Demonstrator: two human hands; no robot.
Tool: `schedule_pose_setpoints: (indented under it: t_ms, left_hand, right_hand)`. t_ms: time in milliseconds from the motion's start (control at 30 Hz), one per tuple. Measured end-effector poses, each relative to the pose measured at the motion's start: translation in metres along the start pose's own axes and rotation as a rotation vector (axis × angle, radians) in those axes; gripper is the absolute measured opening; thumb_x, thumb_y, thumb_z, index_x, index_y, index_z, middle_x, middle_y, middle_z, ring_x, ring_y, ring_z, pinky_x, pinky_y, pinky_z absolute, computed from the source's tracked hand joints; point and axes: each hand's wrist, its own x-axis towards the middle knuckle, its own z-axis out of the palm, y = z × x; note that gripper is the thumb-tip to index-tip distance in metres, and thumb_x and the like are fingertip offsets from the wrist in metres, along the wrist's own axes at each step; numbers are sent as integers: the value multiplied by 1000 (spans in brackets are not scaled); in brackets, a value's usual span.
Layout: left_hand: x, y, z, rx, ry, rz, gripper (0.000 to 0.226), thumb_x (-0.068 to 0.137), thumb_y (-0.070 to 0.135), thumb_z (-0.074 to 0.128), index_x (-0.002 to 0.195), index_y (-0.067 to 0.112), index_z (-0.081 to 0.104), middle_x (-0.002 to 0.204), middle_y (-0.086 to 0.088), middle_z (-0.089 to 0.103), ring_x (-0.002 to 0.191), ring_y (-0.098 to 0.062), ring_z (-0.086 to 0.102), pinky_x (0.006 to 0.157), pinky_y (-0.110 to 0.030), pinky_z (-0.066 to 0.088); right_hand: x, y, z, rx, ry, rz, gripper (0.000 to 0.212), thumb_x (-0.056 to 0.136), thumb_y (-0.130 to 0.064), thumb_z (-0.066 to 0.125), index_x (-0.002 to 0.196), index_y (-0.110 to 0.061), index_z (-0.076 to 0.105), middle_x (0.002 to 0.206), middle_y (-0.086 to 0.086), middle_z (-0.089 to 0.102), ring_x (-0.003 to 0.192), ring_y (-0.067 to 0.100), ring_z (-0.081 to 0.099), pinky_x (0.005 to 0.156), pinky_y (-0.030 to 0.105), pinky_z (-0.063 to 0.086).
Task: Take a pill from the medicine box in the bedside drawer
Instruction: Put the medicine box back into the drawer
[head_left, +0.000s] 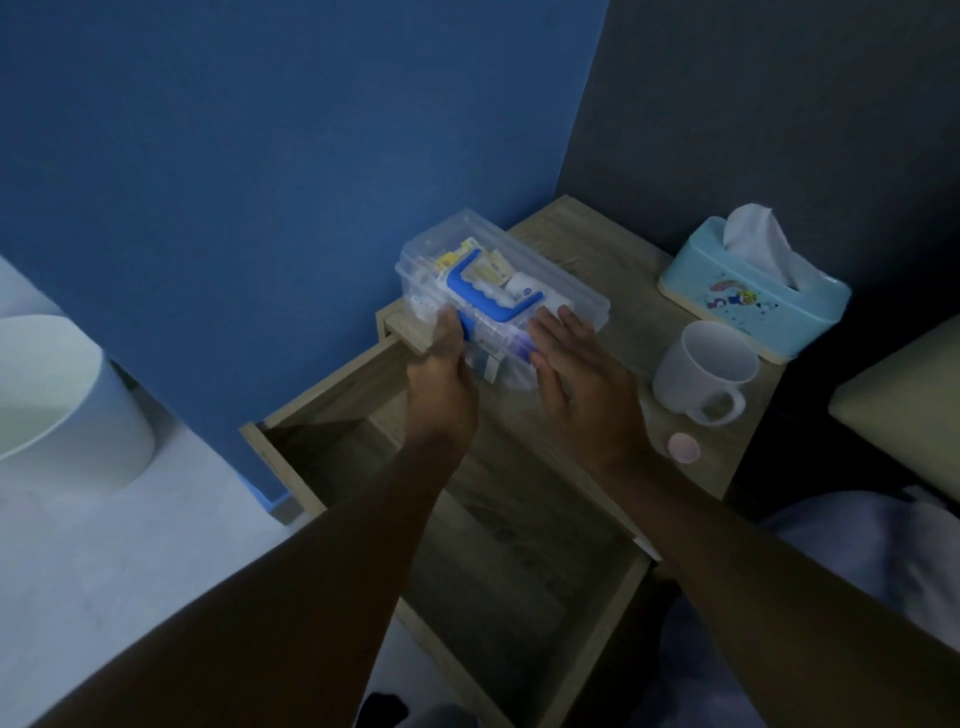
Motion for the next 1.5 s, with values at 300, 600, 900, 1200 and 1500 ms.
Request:
schedule_pose_setpoints:
  t_ms: [300,600,900,1200,1500]
  left_hand:
    - [-16,13,15,-537,-169,60,71,96,63,21,154,22,21,153,-18,40,139,-33,43,117,-54,29]
    - [-18,-9,-4,-68,-113,125,71,93,5,46,155,4,10,165,-12,8,153,-20,8,123,-42,20]
    - [41,5,-61,61,52,164,44,94,5,45,138,1,50,143,-17,48,133,-27,46,115,-31,33]
    - [106,18,-56,251,-232,10,59,102,31,40,152,2,27,161,-15,25,150,-26,21,120,-29,15]
    - [136,4,-48,172,-262,-171,62,90,53,55,138,14,47,141,-10,52,127,-28,51,86,-24,34]
  right_hand:
    - [-2,3,3,54,14,1,34,101,-14,51,134,-5,57,143,12,54,142,20,41,117,36,35]
    - [0,0,-4,97,-65,53,36,103,-17,46,136,-6,55,146,10,52,143,19,38,117,32,34]
    - [5,-16,-16,282,-25,343,54,103,-30,43,152,-10,29,160,8,30,150,17,23,119,28,25]
    - [24,-23,4,399,-4,687,72,100,-43,45,155,-12,11,158,13,30,138,22,43,105,17,38]
    - [30,-32,20,578,211,853,54,96,-37,50,143,-21,28,119,7,64,96,14,69,71,24,60]
